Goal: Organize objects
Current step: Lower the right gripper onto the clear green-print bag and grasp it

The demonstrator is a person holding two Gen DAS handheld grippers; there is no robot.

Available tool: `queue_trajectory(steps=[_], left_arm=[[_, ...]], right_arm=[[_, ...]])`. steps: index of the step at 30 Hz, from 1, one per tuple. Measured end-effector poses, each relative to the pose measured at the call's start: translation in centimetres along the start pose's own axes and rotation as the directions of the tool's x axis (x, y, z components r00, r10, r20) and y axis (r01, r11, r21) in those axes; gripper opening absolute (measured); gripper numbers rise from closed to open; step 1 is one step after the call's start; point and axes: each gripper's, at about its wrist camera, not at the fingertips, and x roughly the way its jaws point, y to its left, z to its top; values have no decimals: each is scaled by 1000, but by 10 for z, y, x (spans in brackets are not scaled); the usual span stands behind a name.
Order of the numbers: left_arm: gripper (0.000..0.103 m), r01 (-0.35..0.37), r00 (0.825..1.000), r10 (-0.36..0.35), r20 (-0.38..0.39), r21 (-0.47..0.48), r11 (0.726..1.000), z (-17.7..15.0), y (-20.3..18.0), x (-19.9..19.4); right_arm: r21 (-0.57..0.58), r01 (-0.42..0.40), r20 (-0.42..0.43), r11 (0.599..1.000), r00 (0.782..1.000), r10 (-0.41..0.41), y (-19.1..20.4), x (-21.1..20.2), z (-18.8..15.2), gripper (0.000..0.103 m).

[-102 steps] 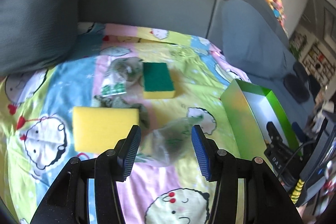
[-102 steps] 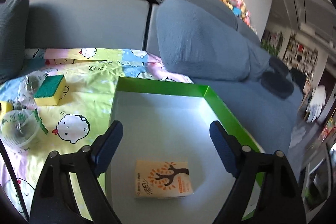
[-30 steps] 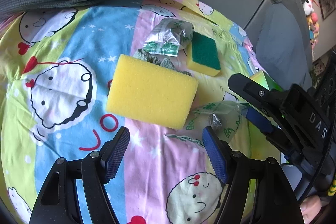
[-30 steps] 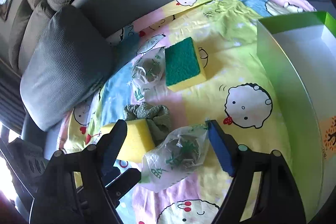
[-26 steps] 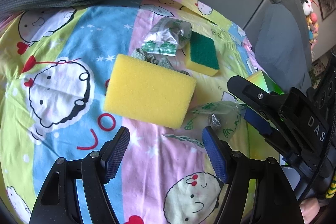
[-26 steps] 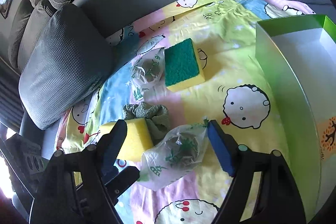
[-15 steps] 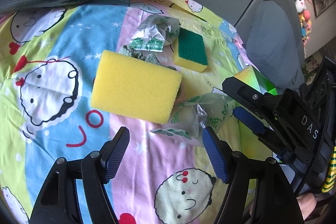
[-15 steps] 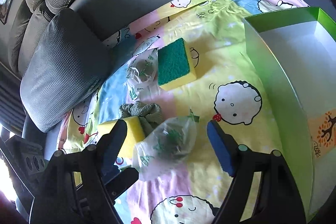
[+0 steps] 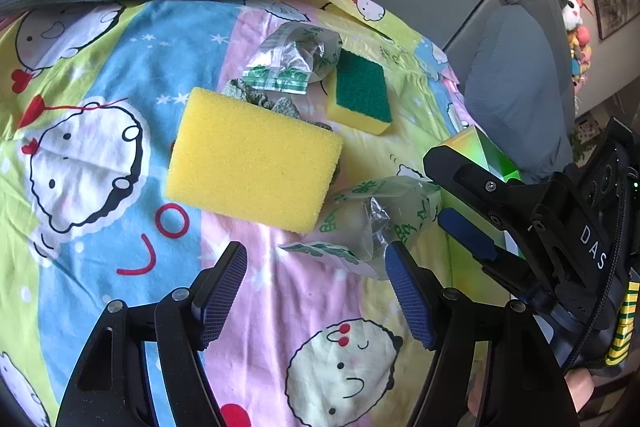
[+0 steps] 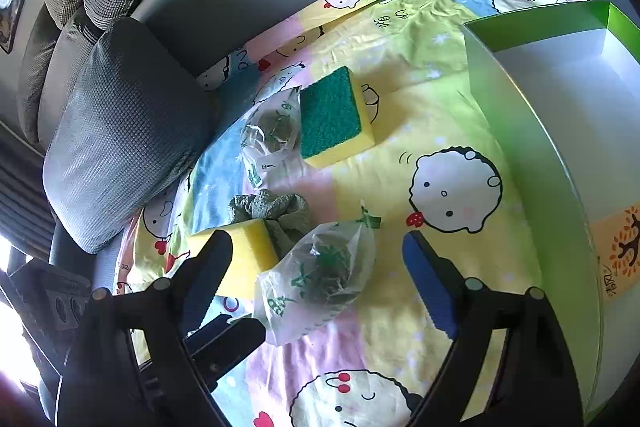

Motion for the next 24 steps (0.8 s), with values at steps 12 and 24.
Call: queue_trajectory(steps=[12, 24], left_arm=[[72, 21, 1000, -21, -18, -17, 1000, -1, 0, 3], [72, 71, 994, -73, -80, -25, 997, -4, -5, 19]], right_arm=[[13, -10, -11, 1000, 1000, 10, -4, -1, 1, 88], [70, -5, -117, 998, 993, 13, -12, 27, -2, 88]])
